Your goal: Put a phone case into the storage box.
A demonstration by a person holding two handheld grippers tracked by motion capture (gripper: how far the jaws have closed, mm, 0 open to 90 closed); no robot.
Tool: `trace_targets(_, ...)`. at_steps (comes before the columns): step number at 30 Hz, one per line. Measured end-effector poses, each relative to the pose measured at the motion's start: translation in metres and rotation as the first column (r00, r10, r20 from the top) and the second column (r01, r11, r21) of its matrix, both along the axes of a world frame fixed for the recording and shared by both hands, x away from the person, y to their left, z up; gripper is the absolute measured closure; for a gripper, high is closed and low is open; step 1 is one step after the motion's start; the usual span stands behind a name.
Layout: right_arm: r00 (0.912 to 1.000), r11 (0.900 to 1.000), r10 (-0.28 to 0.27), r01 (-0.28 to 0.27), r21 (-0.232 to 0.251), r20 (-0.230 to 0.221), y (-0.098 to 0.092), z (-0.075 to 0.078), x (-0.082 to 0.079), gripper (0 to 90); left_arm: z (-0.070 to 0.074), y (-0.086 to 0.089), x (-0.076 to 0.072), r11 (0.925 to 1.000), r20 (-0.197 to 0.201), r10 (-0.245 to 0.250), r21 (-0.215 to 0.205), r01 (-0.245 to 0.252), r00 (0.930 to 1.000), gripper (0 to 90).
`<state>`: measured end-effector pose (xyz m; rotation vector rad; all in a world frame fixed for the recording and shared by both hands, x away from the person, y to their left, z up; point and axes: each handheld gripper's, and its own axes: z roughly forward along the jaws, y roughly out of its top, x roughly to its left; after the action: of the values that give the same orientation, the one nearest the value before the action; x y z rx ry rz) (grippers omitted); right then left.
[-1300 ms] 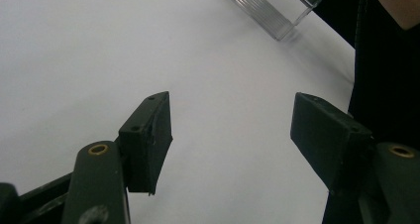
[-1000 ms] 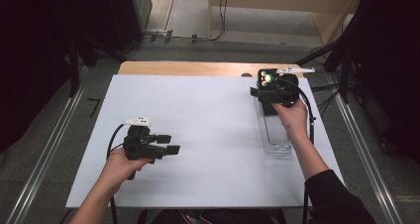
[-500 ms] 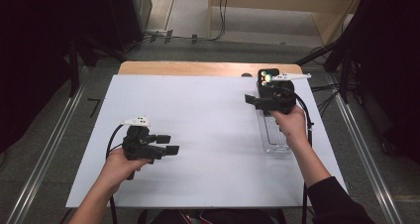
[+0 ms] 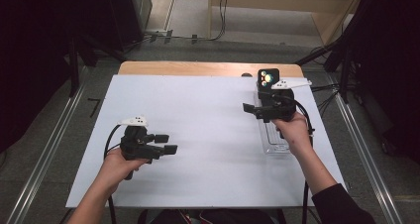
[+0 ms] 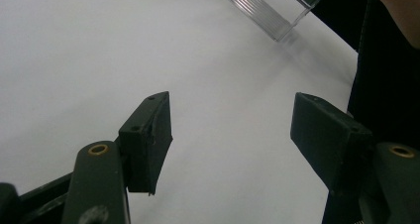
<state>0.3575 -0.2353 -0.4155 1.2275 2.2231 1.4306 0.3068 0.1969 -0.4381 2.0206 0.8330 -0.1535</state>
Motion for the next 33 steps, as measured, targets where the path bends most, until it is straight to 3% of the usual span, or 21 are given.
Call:
trace_targets(21, 0.9919, 0.992, 0.121, -0.121, -0.019, -0.039, 0.024, -0.009, -0.036, 12.5, 0.000, 0.012, -0.006, 1.0000, 0.024, 0.005, 0.004, -0.005, 0.9997, 32.9)
trace_targets(33, 0.9883, 0.989, 0.144, -0.146, -0.035, -0.049, 0.025, -0.014, -0.053, 12.5, -0.003, 0.008, -0.011, 0.9999, 0.033, -0.010, 0.010, 0.010, 0.9994, 33.0)
